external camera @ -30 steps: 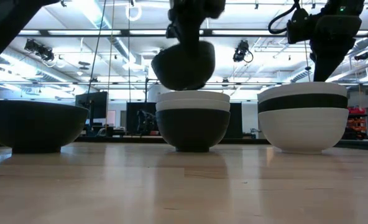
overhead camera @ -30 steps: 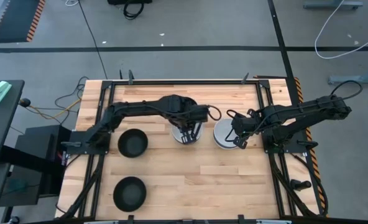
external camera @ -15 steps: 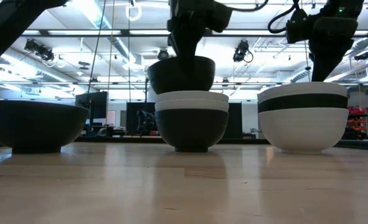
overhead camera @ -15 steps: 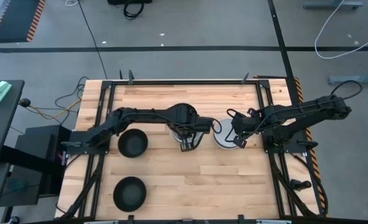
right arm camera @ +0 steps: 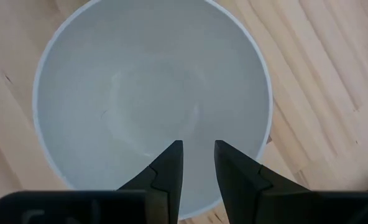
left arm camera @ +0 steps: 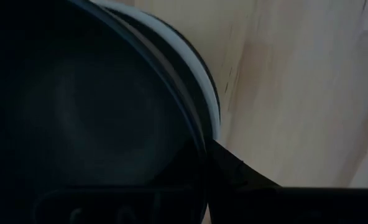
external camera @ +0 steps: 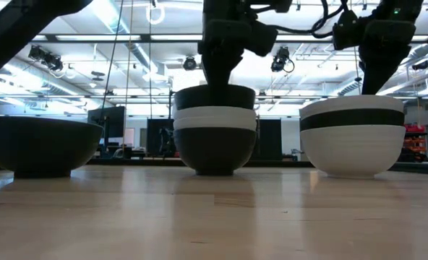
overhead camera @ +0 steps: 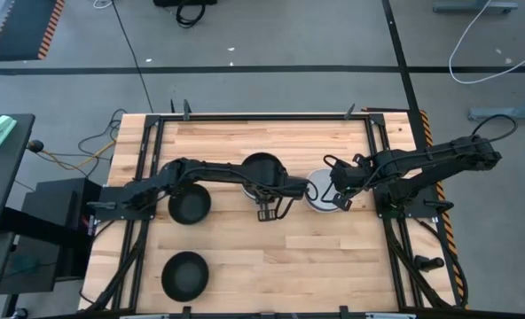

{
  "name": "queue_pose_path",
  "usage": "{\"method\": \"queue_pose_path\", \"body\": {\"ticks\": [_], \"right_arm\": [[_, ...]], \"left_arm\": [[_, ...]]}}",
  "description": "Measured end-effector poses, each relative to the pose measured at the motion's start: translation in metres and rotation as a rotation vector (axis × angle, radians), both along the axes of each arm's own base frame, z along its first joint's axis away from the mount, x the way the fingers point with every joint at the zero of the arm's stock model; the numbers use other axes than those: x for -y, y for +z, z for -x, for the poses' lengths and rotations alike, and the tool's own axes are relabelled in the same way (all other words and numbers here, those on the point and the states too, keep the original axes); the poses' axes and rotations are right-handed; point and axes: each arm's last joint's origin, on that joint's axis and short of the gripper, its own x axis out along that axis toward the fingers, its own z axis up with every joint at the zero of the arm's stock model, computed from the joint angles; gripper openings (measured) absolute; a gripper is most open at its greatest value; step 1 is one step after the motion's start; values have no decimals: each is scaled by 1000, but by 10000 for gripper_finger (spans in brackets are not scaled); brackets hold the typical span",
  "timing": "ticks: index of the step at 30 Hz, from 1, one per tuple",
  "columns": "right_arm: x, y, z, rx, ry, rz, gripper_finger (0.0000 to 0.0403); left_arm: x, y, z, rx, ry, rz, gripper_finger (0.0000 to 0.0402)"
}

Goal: Nest bowls inside each other
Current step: Stack the black bowl on top of the left white stacked bowls

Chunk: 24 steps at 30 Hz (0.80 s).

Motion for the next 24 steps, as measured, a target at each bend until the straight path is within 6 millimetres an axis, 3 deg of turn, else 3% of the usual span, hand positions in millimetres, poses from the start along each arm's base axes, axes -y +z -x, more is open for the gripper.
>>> {"method": "queue_pose_path", "body": {"ticks": [15,24], "right_arm": [[0,0,0,2,1,9,100],[0,0,-1,6,3,16,100]], "left_arm": [[2,3,0,15,-9,31,11],[-3,3,4,-17,63,111,68]]}}
